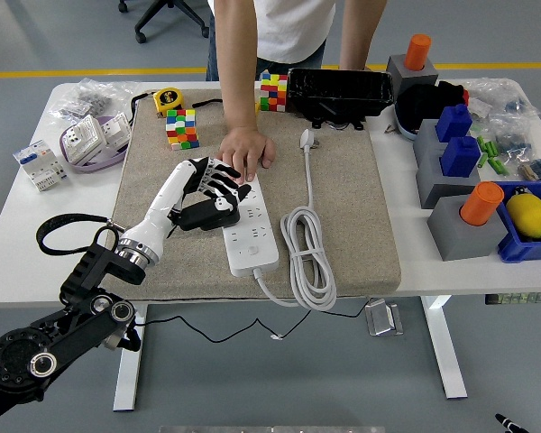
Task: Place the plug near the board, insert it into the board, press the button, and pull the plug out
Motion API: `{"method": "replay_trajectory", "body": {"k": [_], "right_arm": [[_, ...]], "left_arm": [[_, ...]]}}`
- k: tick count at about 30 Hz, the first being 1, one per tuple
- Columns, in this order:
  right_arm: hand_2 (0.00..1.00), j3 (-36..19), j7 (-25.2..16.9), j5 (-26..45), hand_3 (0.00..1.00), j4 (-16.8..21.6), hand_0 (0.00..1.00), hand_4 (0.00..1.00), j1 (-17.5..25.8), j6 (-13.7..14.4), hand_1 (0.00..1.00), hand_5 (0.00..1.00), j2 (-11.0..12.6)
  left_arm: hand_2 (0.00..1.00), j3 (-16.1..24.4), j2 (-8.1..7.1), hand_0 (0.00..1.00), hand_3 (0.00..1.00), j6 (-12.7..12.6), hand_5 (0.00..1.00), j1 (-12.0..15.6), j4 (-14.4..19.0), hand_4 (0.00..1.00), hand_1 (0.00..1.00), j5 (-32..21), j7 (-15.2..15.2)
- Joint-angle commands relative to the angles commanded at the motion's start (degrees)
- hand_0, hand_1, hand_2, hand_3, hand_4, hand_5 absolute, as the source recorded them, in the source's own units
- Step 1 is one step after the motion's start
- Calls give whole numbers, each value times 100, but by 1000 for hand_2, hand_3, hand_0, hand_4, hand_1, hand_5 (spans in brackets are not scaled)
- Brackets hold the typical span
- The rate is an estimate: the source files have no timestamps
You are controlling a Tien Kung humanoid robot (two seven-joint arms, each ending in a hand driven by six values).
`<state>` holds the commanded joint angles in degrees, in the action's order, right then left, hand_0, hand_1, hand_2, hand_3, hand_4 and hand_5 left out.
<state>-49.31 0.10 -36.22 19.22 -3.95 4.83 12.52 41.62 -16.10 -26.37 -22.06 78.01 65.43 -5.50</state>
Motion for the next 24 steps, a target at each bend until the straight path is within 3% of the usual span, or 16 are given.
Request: {"method": "replay_trajectory", "body": {"k": [19, 20, 24], "right_arm": [[643, -2, -3, -1, 553, 4, 603, 953, -5, 2, 642, 494, 2], [644, -2, -3, -2, 553, 5, 603, 953, -5, 2, 641, 493, 2], [644, 3, -1, -5, 553, 3, 603, 953, -5, 0, 641, 493, 6]], "left_arm": [[496, 83, 1, 362, 531, 62, 399, 72, 6, 783, 435, -70, 75], [480, 94, -6, 267, 556, 81, 377, 74, 45, 778, 323, -4, 102], [480, 135, -49, 267, 556, 287, 377, 68, 278, 778, 323, 621, 434]]}}
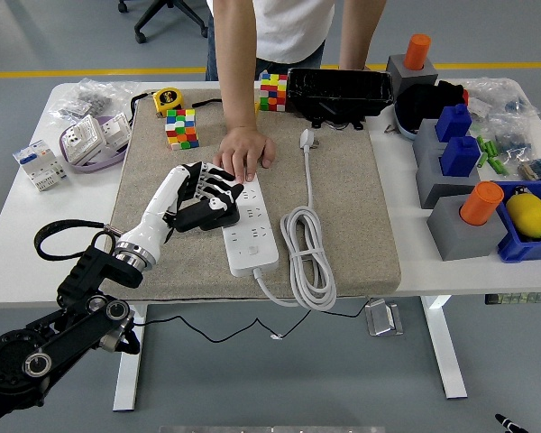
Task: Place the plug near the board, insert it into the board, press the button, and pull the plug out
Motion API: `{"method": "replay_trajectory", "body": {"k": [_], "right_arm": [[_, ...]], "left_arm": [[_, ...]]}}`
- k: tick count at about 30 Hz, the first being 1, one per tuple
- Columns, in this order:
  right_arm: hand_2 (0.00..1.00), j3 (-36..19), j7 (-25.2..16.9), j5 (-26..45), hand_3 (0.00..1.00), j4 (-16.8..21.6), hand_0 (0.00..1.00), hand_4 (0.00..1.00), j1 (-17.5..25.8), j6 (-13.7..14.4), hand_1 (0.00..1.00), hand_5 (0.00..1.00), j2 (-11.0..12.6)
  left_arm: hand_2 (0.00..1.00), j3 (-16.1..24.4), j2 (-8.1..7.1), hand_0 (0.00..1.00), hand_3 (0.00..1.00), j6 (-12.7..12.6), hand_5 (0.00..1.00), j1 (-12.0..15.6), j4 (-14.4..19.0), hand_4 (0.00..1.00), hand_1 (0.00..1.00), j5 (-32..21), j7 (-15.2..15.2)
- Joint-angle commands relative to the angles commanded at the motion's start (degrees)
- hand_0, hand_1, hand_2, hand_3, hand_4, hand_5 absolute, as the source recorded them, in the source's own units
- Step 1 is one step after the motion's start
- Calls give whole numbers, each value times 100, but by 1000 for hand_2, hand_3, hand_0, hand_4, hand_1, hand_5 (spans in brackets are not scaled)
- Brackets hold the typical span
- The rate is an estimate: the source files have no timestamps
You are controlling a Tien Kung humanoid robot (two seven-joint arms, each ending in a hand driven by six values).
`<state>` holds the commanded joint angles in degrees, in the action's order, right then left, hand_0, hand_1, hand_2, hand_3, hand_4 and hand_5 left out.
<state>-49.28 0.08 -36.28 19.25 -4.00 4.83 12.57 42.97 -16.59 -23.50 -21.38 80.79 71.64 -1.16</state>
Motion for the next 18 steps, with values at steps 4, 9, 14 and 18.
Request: {"method": "replay_trajectory", "body": {"k": [4, 9, 14, 18], "right_arm": [[644, -7, 1, 1, 553, -3, 606, 953, 0, -1, 643, 494, 1], [644, -10, -2, 5, 553, 0, 603, 952, -4, 2, 641, 493, -1], [644, 5, -2, 10, 553, 0, 606, 952, -4, 0, 641, 493, 3], [644, 26, -4, 16, 553, -1, 606, 952, -11, 0, 641, 493, 12]], "left_arm": [[255, 5, -47, 150, 688, 518, 152, -35, 278, 805, 133, 968, 723], [175, -39, -62, 87, 749, 1158, 2, -38, 510, 566, 84, 1955, 1366], [152, -170, -56, 70, 787, 1741, 2, -63, 528, 759, 87, 2293, 1778], [152, -299, -71, 70, 787, 2041, 2, -89, 531, 759, 87, 2518, 2175]]}}
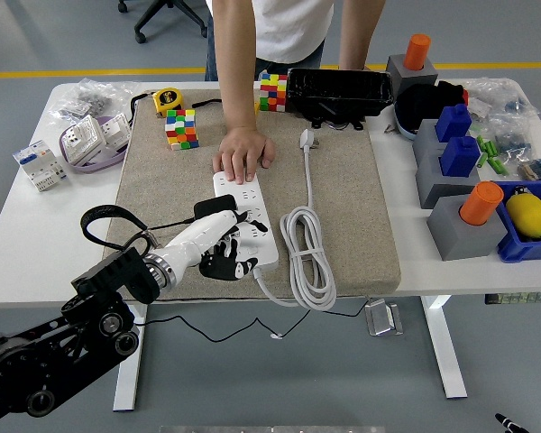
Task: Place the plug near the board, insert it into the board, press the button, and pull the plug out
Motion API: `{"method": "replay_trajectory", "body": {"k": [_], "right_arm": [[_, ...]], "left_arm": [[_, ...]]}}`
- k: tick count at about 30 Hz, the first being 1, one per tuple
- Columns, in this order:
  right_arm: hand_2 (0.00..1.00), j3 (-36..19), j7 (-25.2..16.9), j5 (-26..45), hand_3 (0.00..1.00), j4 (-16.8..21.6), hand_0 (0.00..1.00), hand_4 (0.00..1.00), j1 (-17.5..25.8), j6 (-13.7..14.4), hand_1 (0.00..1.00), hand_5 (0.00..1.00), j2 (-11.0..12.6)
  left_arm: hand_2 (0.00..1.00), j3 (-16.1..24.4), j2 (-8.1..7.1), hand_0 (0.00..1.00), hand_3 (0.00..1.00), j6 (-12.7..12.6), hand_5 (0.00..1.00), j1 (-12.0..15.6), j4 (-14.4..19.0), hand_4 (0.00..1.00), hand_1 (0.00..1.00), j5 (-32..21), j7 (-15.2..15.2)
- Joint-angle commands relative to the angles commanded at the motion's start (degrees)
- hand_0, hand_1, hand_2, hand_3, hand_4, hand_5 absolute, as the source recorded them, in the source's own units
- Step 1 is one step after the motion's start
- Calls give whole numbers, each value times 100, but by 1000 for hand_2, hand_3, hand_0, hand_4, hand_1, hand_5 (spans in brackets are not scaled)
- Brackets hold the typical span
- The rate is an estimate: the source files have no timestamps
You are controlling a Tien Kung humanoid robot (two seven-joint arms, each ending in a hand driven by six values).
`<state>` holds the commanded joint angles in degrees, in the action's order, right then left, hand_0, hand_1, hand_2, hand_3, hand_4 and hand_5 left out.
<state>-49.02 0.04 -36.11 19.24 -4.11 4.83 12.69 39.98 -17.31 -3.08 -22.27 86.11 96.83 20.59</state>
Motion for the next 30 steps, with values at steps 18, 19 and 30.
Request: {"method": "replay_trajectory", "body": {"k": [18, 19, 30], "right_arm": [[644, 68, -4, 14, 553, 0, 605, 951, -10, -2, 641, 493, 15], [644, 71, -4, 14, 553, 0, 605, 951, -9, -2, 641, 493, 15], [644, 27, -3, 2, 554, 3, 605, 952, -4, 0, 641, 493, 11]], "left_arm": [[156, -122, -22, 65, 761, 251, 2, -11, -218, 766, 89, -17, 326], [156, -124, -22, 65, 761, 255, 2, -10, -222, 766, 89, -26, 326], [160, -158, -8, 67, 722, 417, 2, -3, -292, 759, 90, -38, 493]]}}
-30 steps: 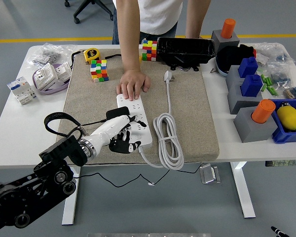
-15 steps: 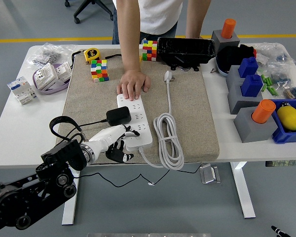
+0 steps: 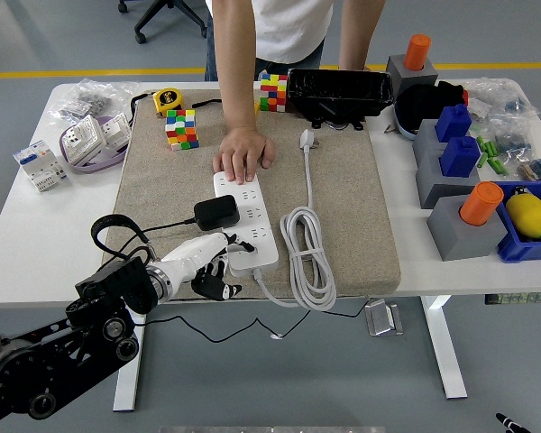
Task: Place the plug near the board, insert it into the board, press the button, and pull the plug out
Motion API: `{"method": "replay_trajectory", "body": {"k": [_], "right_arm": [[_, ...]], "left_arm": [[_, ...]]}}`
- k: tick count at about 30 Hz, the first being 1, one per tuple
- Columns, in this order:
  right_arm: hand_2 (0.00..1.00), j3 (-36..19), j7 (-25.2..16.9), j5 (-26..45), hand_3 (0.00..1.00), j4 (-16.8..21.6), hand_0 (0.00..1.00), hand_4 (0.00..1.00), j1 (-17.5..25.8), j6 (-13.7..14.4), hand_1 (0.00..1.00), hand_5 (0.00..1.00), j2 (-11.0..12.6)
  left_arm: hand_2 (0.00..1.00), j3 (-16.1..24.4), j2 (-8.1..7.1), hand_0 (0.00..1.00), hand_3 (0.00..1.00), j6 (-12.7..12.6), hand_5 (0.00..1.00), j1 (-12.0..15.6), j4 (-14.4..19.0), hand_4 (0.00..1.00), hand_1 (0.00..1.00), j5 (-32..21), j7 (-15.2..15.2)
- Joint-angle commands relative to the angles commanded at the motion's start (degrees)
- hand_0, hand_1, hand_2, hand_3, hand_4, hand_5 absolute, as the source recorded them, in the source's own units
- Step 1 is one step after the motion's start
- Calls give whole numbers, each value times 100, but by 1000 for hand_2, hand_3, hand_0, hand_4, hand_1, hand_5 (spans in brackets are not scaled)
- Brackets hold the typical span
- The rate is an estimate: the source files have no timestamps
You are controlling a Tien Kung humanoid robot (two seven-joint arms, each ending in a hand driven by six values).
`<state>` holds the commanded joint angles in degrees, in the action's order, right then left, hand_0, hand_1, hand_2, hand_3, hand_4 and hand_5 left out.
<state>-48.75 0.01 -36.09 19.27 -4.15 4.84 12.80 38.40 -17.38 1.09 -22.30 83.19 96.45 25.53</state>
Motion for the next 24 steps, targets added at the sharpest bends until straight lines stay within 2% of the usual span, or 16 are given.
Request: {"method": "replay_trajectory", "body": {"k": [2, 5, 7, 8, 13, 14, 17, 19, 20, 24], "right_arm": [[644, -5, 2, -4, 554, -1, 605, 953, 7, -1, 641, 493, -3], [644, -22, 1, -7, 554, 1, 605, 953, 15, 0, 641, 493, -8], [644, -23, 0, -9, 554, 3, 605, 953, 20, -2, 641, 493, -9], [644, -25, 0, -9, 553, 4, 605, 953, 24, -1, 641, 494, -9], [644, -35, 1, -11, 553, 4, 605, 953, 19, -1, 641, 494, -11], [644, -40, 1, -11, 553, 6, 605, 953, 19, -1, 641, 493, -13], [644, -49, 3, -11, 553, 2, 605, 953, 19, -1, 641, 493, -17], [644, -53, 4, -11, 553, 1, 605, 953, 22, 0, 641, 493, -20], [644, -55, 6, -12, 553, 0, 605, 953, 23, 0, 641, 494, -22], [644, -56, 3, -8, 553, 6, 605, 953, 25, -1, 641, 494, -26]], "left_arm": [[160, 22, 2, 68, 704, -3, 2, 8, 12, 755, 90, -9, -17], [160, 90, -1, 68, 704, -207, 2, 30, 24, 755, 90, -155, -256], [160, 164, -8, 68, 704, -482, 2, 45, 18, 755, 90, -438, -609], [274, 185, -7, 149, 625, -634, 109, 47, 6, 737, 120, -587, -798], [274, 214, 26, 149, 625, -1481, 109, 21, -135, 737, 120, -1333, -1724], [354, 213, 32, 228, 549, -1682, 195, 23, -176, 794, 227, -1537, -1927], [354, 224, 45, 228, 549, -2124, 195, 35, -309, 794, 227, -2120, -2414], [354, 246, 54, 228, 549, -2216, 195, 42, -383, 794, 227, -2530, -2531], [549, 258, 59, 402, 538, -2200, 235, 45, -424, 810, 538, -2732, -2505], [549, 267, 92, 402, 538, -2289, 235, 24, -632, 810, 538, -2893, -2635]]}}
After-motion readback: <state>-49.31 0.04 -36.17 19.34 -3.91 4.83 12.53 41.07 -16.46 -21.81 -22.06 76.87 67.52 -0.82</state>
